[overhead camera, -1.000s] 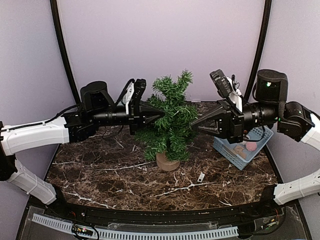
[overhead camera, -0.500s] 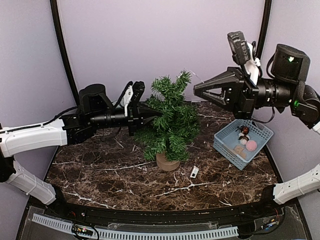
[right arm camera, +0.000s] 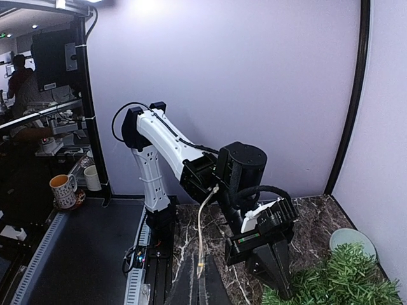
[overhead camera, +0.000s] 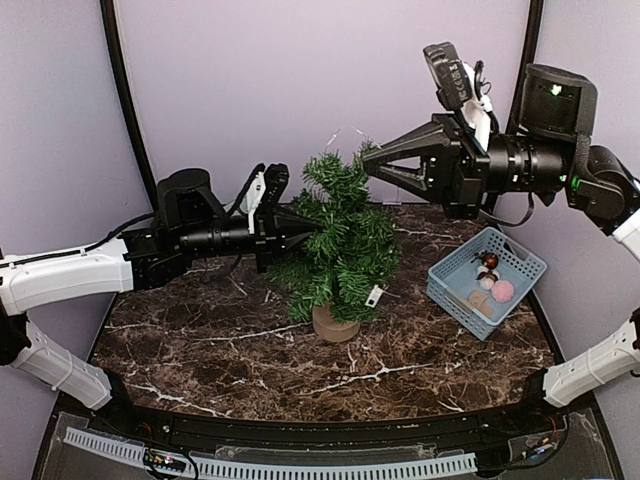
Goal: Decorate the small christmas tree
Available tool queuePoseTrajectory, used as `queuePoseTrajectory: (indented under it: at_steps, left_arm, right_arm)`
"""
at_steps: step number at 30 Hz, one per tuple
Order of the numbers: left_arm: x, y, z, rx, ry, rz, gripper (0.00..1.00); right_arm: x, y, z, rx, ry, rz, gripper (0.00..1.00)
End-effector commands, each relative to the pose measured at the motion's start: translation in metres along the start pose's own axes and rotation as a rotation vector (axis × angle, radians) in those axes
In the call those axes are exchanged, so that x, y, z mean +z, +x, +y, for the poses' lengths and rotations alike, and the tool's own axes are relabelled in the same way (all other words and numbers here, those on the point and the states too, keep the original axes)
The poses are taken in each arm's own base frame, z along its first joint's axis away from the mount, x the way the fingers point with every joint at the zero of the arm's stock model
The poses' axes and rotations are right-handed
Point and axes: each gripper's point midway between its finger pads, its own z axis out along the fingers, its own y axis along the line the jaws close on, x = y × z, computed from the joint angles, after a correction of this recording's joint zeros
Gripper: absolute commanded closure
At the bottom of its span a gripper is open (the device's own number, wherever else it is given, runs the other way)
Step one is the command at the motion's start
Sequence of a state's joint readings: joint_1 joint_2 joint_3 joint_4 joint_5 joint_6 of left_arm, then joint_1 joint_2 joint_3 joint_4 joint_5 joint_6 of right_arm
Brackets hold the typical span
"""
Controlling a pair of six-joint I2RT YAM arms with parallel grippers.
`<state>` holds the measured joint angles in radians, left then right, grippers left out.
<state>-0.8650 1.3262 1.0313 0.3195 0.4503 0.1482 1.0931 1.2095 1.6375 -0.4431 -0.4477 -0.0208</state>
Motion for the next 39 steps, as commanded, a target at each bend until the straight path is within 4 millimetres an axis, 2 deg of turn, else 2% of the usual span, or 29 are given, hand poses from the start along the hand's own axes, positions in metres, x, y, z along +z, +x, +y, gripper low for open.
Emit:
queuePoseTrajectory:
  at_steps: [1, 7, 17, 21, 27, 32, 39]
  left_arm:
    - [-0.006, -0.003, -0.002, 0.019, -0.007, -0.006, 1.00]
    - [-0.004, -0.003, -0.002, 0.019, -0.004, -0.006, 1.00]
    - [-0.004, -0.004, -0.001, 0.022, -0.006, -0.006, 1.00]
    - [-0.004, -0.004, -0.001, 0.023, -0.006, -0.007, 1.00]
    - [-0.005, -0.003, -0.001, 0.028, -0.007, -0.003, 1.00]
    - [-0.004, -0.003, 0.000, 0.030, -0.010, -0.002, 1.00]
    - [-0.002, -0.003, 0.000, 0.026, -0.008, -0.003, 1.00]
  right_arm:
    - [-0.010, -0.032, 0.008, -0.072, -0.016, -0.060, 1.00]
    - [-0.020, -0.067, 0.001, -0.189, 0.053, -0.112, 1.00]
    - [-0.011, -0.079, -0.013, -0.272, 0.109, -0.107, 1.00]
    - [-0.013, -0.080, -0.028, -0.314, 0.189, -0.074, 1.00]
    - [-0.041, -0.081, -0.056, -0.334, 0.329, -0.064, 1.00]
    - [-0.063, -0.075, -0.083, -0.328, 0.459, -0.039, 1.00]
    - [-0.087, -0.086, -0.115, -0.325, 0.570, -0.066, 1.00]
